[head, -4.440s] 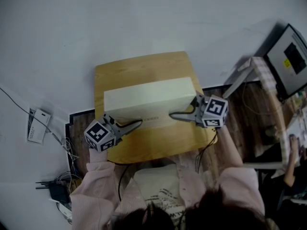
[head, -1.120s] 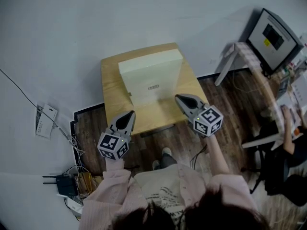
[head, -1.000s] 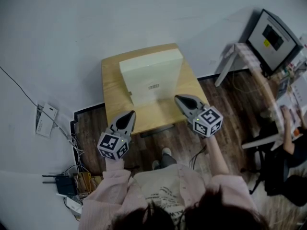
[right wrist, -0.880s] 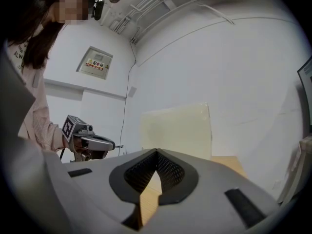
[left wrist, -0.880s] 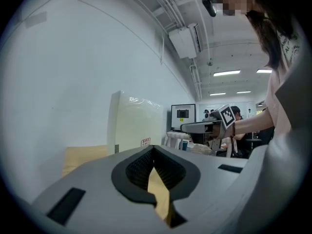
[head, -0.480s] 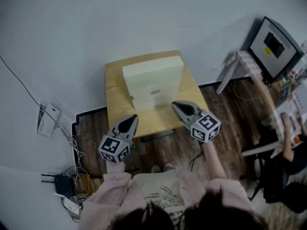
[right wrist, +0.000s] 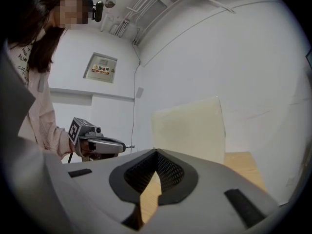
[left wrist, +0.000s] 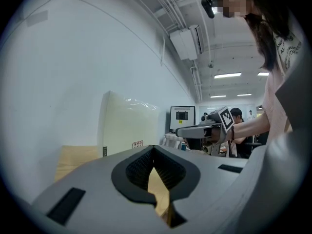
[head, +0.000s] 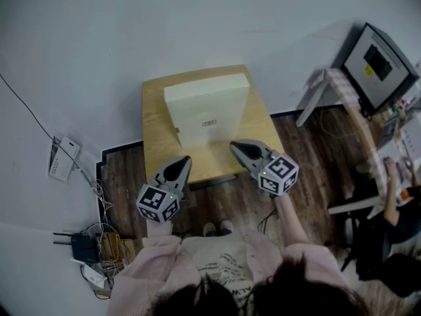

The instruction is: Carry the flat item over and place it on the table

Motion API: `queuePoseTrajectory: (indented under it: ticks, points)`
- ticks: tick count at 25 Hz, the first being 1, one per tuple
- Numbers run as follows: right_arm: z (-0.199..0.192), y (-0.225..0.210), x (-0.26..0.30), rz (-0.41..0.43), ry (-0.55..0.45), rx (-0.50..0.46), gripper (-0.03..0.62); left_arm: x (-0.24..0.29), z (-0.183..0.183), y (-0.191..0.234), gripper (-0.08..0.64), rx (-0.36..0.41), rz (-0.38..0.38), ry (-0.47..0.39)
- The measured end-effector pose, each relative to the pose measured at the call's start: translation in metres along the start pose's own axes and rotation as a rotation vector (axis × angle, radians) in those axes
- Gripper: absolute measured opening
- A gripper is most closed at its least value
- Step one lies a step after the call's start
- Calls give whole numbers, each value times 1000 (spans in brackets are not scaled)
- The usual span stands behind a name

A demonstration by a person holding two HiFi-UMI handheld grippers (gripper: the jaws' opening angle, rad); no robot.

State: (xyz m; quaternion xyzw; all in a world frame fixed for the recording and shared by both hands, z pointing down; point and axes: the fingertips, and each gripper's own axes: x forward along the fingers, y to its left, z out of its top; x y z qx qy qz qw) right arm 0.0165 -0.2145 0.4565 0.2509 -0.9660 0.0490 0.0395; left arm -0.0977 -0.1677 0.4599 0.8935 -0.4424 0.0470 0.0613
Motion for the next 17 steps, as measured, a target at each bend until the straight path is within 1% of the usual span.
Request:
queuePoseTrajectory:
  ticks: [9,17]
  points:
    - [0,8,1,33,-23,17,-5,2,0,-5,-8,4,-5,2]
    - [1,10,-3,42,-32,8,-5,5,0,-9,-8,3,-17,4]
